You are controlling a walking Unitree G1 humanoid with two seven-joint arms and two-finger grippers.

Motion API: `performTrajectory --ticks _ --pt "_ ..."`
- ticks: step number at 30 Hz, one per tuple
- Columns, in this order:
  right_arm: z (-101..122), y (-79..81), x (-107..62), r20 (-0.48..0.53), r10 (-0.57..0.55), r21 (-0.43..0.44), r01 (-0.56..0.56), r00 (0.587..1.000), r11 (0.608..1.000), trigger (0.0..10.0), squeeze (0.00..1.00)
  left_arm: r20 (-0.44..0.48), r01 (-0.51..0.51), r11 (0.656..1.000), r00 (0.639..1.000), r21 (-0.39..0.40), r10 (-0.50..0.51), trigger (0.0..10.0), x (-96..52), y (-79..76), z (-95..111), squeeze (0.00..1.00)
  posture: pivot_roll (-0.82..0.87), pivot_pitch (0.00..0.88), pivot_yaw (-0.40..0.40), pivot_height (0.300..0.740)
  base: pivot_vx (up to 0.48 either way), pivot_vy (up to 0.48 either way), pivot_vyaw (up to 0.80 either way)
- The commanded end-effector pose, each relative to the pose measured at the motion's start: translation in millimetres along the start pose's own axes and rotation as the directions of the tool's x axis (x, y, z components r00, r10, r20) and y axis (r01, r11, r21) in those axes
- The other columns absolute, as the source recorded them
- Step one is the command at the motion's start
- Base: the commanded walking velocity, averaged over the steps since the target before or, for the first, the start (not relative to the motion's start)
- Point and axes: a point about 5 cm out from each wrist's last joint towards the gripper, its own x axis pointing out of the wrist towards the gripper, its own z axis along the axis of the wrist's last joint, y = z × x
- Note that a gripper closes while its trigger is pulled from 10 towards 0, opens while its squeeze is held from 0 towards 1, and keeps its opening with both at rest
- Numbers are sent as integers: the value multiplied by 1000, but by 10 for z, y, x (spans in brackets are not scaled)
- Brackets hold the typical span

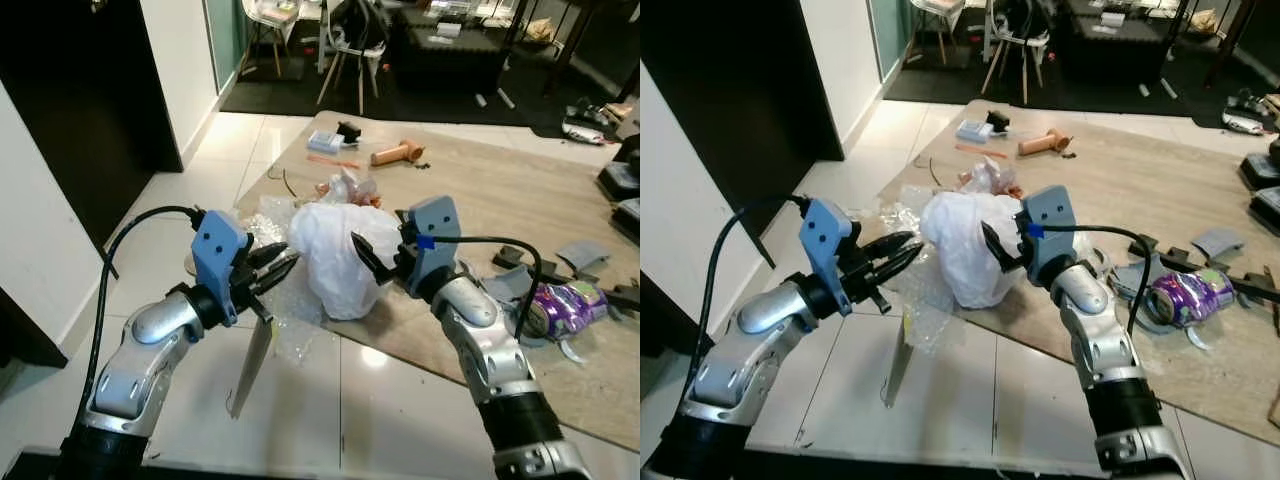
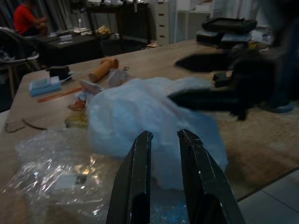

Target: Picking trash to rubbish bin

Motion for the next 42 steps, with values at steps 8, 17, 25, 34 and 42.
performTrajectory --ticks 8,17,25,34,42 --pt "-88 3 111 -98 106 14 -105 990 994 10000 0 -24 31 999 999 -24 -32 10000 -106 -25 -10 0 -75 165 -3 740 0 0 0" --pt "-416 7 73 -325 210 24 -214 922 977 10000 0 -14 29 999 999 -36 -30 10000 -108 -64 4 0 -72 162 -25 740 0 0 0" --pt "-615 -7 21 -388 229 95 -208 893 973 10000 0 -10 33 998 999 -48 -33 10000 -98 -97 3 0 -73 150 -29 740 0 0 0" --pt "-673 -49 -2 -400 206 107 -177 893 978 0 0 -4 27 998 1000 -51 -27 10000 -72 -108 -3 0 -75 136 -30 740 0 0 0" --pt "-512 -132 73 -308 153 134 -116 939 984 0 0 9 28 998 1000 -50 -28 10000 -56 -92 23 0 -77 117 -26 740 0 0 0"
